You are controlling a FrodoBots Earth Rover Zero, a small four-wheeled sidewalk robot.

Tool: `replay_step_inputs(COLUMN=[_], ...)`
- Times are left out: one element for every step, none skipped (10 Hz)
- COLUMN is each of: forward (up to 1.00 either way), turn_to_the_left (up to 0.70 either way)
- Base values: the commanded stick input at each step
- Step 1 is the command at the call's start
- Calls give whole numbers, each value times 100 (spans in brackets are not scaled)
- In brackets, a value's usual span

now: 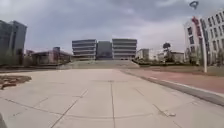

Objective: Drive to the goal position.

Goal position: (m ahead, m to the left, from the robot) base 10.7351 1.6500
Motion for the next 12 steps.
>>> replay_step_inputs(forward=[70, 70, 70, 70, 70, 70, 70, 70, 70, 70, 70, 70], turn_to_the_left=[0, 0, 0, 0, 0, 0, 0, 0, 0, 0, 0, 0])
